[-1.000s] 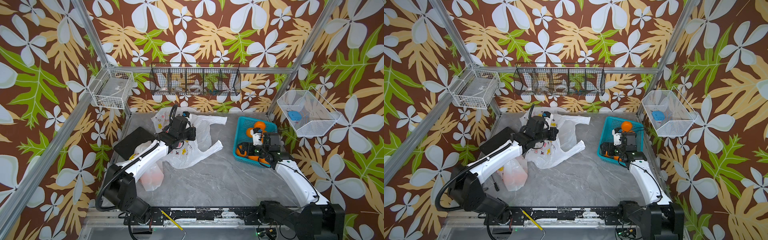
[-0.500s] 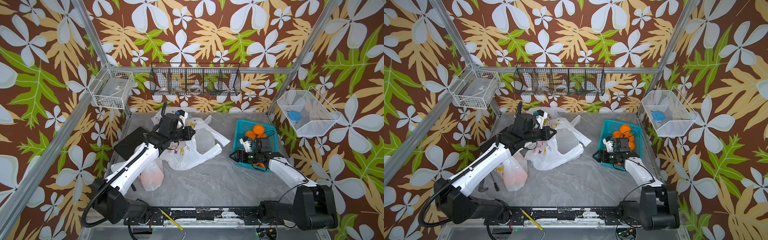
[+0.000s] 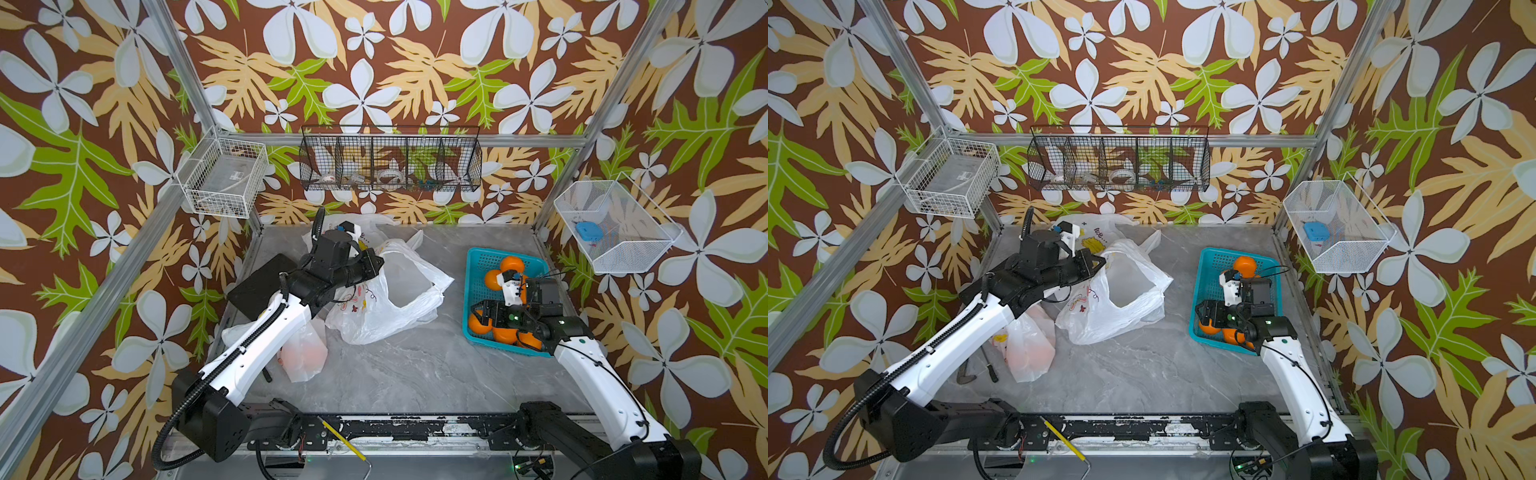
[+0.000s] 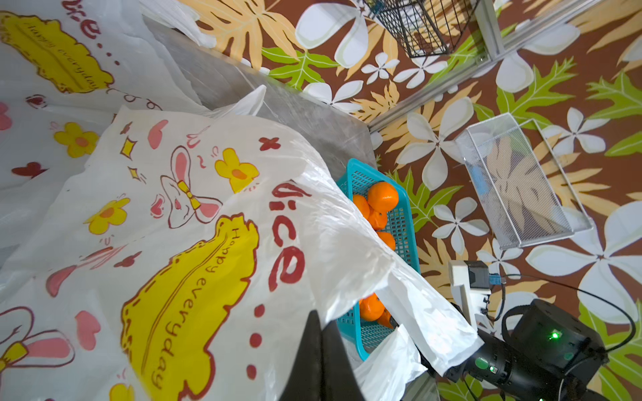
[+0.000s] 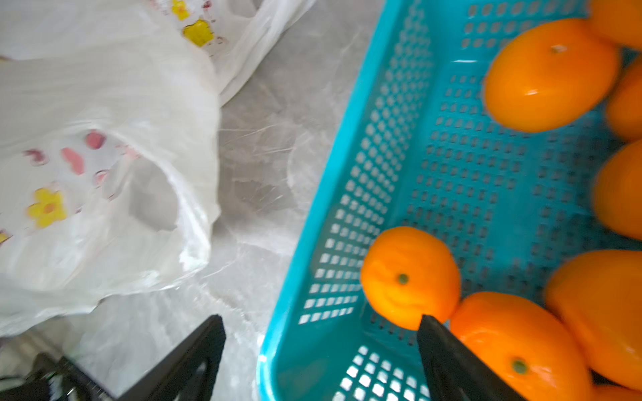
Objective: Place the oranges into plastic bags & tie knots
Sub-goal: Pick up the orange from the basket.
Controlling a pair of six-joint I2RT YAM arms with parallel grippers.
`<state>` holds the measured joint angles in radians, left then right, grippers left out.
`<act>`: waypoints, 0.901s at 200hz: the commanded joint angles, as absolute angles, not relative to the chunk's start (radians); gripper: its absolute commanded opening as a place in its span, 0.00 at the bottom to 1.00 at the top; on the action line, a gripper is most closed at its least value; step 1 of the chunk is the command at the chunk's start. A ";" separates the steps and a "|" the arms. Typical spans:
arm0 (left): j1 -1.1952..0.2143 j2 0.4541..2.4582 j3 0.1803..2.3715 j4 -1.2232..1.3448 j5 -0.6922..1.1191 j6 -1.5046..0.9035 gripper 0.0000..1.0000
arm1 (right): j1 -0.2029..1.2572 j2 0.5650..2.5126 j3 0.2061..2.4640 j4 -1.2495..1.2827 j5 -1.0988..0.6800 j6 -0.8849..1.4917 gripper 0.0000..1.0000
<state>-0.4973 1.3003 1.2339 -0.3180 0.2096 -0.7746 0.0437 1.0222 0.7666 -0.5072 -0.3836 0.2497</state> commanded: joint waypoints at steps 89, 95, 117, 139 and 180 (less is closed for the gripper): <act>-0.538 1.257 1.202 -0.253 0.144 -0.953 0.00 | 0.115 1.283 0.749 -0.507 -0.193 0.217 0.90; -0.539 1.258 1.198 -0.247 0.144 -0.954 0.00 | 0.115 1.296 0.745 -0.504 -0.190 0.216 0.90; -0.542 1.259 1.192 -0.237 0.147 -0.957 0.00 | 0.117 1.349 0.739 -0.479 -0.183 0.212 0.90; -0.545 1.263 1.191 -0.229 0.158 -0.958 0.00 | 0.121 1.399 0.738 -0.454 -0.174 0.211 0.87; -0.549 1.270 1.190 -0.225 0.160 -0.955 0.00 | 0.120 1.421 0.723 -0.389 -0.153 0.213 0.79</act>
<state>-0.5461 1.2663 1.1900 -0.2531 0.1585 -0.9520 0.1192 1.4105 0.7345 -0.3908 -0.1761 0.2058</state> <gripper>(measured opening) 0.056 0.798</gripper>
